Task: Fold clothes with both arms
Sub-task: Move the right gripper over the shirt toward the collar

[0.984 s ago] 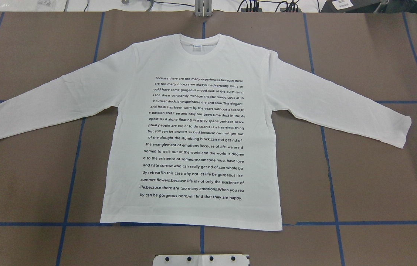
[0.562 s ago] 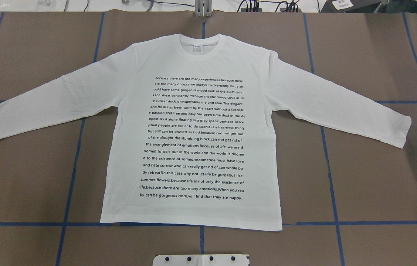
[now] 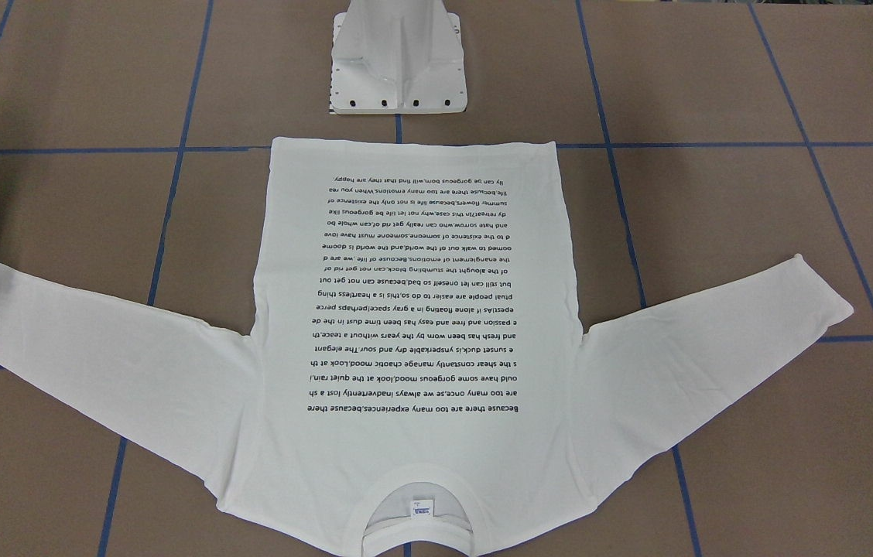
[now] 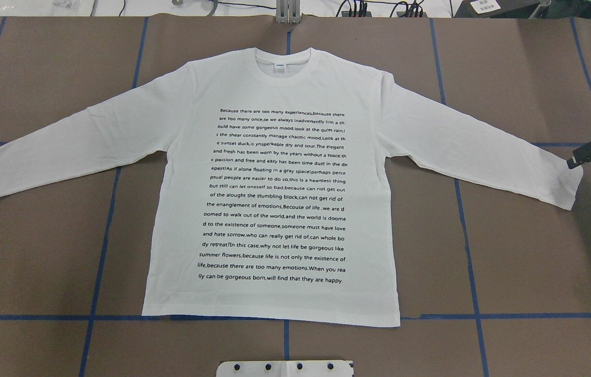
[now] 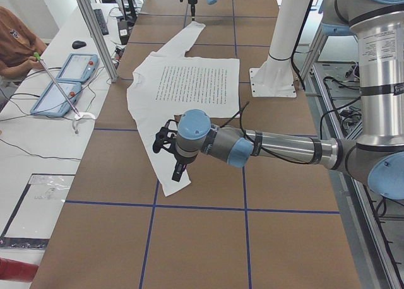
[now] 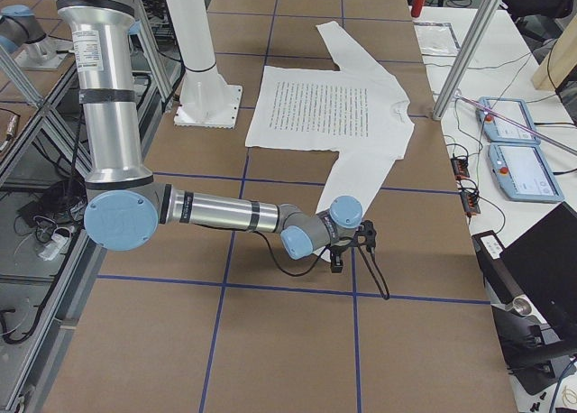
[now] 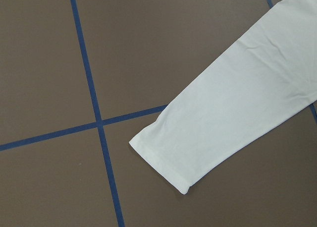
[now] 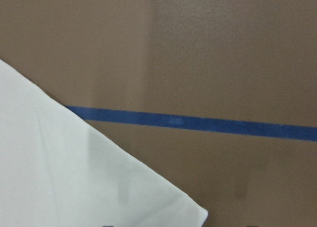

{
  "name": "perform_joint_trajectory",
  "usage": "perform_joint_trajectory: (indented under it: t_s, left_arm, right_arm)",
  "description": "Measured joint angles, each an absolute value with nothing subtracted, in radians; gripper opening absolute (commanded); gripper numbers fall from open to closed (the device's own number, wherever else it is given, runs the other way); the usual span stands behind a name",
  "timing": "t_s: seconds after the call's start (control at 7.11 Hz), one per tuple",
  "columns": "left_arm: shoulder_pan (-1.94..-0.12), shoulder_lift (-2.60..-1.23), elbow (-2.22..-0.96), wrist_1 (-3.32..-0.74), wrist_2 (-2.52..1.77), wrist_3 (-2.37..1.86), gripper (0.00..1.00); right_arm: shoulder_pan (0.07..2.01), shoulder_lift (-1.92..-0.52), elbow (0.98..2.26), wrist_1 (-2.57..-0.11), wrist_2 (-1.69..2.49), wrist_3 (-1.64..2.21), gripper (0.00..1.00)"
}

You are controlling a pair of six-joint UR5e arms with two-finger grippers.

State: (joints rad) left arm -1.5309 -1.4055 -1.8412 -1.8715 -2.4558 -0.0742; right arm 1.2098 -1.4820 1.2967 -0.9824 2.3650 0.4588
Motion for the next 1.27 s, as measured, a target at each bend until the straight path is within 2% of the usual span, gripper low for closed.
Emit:
perform_joint_trajectory:
  t_s: [0.14, 0.28, 0.42, 0.56, 0.7, 1.27]
  left_arm:
    - [-1.531, -1.406, -1.841, -1.871, -2.456, -0.074, 1.0]
    - [-1.531, -1.406, -1.843, -1.871, -2.456, -0.074, 1.0]
    - [-1.531, -1.406, -1.845, -1.871, -2.456, -0.075, 1.0]
    - [-1.531, -1.406, -1.848, -1.871, -2.456, -0.076, 1.0]
    - [-1.531, -1.407, -1.85, -1.871, -2.456, -0.076, 1.0]
    - [-1.531, -1.408, -1.853, -1.871, -2.463, -0.077, 1.0]
  right_arm:
    - [1.201, -1.47, 1.28, -0.982, 2.365, 0.46, 0.82]
    - [1.194, -1.459, 1.263, -0.982, 2.365, 0.461, 0.58]
    - [1.191, -1.453, 1.25, -0.982, 2.366, 0.462, 0.38]
    - [1.19, -1.455, 1.244, -0.983, 2.367, 0.464, 0.13]
    - [1.19, -1.458, 1.242, -0.983, 2.368, 0.465, 0.0]
    - [1.199, -1.453, 1.265, -0.985, 2.396, 0.469, 0.0]
